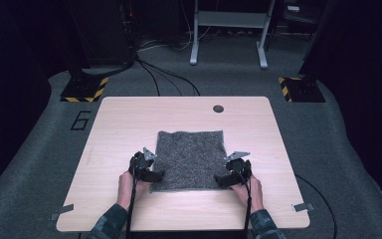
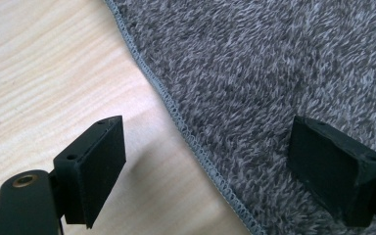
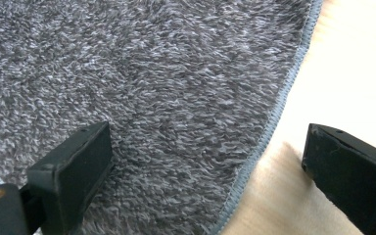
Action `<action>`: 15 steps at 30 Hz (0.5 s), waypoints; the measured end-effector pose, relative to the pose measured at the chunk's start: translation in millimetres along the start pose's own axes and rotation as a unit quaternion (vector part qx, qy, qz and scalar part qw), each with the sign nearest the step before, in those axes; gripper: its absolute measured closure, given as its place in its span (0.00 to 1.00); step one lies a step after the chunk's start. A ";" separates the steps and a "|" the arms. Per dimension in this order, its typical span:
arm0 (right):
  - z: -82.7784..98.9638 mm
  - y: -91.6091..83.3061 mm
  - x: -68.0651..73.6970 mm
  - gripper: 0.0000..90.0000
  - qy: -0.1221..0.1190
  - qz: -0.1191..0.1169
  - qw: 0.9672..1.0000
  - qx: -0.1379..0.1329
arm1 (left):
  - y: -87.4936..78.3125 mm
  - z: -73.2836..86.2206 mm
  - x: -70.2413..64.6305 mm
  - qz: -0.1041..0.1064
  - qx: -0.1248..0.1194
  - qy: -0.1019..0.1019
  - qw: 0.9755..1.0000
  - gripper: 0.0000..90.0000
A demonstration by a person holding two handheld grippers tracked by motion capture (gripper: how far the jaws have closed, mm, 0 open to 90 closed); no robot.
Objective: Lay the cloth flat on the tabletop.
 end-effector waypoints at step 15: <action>13.1 -13.4 9.1 0.04 -0.002 -0.002 1.000 -0.007 | -11.0 11.8 -8.1 0.016 -0.012 -0.010 1.000 0.16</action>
Point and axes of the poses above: each handheld gripper's, and its own axes: y roughly forward along the jaws, z roughly out of its underside, x roughly to its left, the point moved 6 cm from there along y, roughly forward along the jaws, and after that the axes turned 9 degrees about -x, right-handed, at the moved point
